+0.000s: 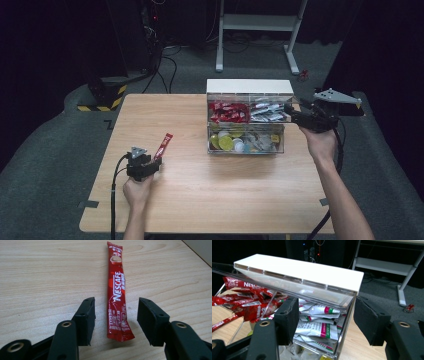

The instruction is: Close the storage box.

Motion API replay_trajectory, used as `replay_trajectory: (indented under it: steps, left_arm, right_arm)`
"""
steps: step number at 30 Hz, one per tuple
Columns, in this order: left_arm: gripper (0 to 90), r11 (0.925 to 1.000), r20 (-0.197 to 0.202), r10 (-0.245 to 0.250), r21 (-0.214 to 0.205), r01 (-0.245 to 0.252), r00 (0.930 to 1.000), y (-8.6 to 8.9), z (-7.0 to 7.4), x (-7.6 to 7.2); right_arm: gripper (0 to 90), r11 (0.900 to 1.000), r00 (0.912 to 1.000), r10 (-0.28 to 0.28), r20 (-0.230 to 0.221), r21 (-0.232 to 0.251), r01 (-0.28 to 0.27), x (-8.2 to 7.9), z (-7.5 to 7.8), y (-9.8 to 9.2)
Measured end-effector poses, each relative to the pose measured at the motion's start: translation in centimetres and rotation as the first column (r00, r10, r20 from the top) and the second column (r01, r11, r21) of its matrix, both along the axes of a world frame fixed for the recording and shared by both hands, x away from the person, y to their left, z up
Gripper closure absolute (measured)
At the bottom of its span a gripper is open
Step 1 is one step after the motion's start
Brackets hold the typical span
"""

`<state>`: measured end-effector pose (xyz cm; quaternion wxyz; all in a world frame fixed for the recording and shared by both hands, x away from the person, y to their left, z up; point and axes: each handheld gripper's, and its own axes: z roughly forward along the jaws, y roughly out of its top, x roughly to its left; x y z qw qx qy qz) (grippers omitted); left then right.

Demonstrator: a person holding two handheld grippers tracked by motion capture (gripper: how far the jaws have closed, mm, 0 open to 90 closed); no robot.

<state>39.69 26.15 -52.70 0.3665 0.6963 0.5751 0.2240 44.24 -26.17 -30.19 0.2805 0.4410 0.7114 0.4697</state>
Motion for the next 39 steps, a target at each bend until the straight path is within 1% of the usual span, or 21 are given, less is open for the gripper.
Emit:
replay_trajectory:
  steps: [6,13,18,23,31,39]
  left_arm:
    - [46.2,1.0000,0.000,0.003,0.002,-0.003,1.0000,0.0,0.0,0.0]
    - [43.8,1.0000,0.000,0.006,-0.004,-0.006,1.0000,0.0,0.0,0.0]
    - [41.4,0.9999,-0.002,0.014,-0.005,-0.014,0.9999,0.0,0.0,0.0]
    - [39.7,0.9999,-0.002,0.013,-0.005,-0.013,0.9999,0.0,0.0,0.1]
    - [38.8,0.9999,-0.003,0.013,-0.004,-0.013,0.9999,0.0,0.0,0.1]
    - [38.6,0.9999,-0.003,0.012,-0.006,-0.012,0.9999,0.0,0.0,0.1]
  right_arm:
    - [37.4,0.9999,0.9999,0.005,-0.013,0.011,-0.005,-0.2,-0.5,-0.1]
    - [37.0,0.9999,0.9995,0.009,-0.029,0.005,-0.009,-0.4,-1.1,-0.2]
    - [35.7,1.0000,0.9995,0.006,-0.031,0.006,-0.005,-0.6,-1.6,-0.3]
    - [34.5,0.9999,0.9992,0.014,-0.037,0.010,-0.014,-0.9,-1.9,-0.5]
    - [34.6,0.9999,0.9992,0.014,-0.037,0.000,-0.014,-1.3,-2.2,-0.5]
    - [34.3,0.9998,0.9980,0.020,-0.060,-0.002,-0.020,-1.3,-3.1,-0.6]
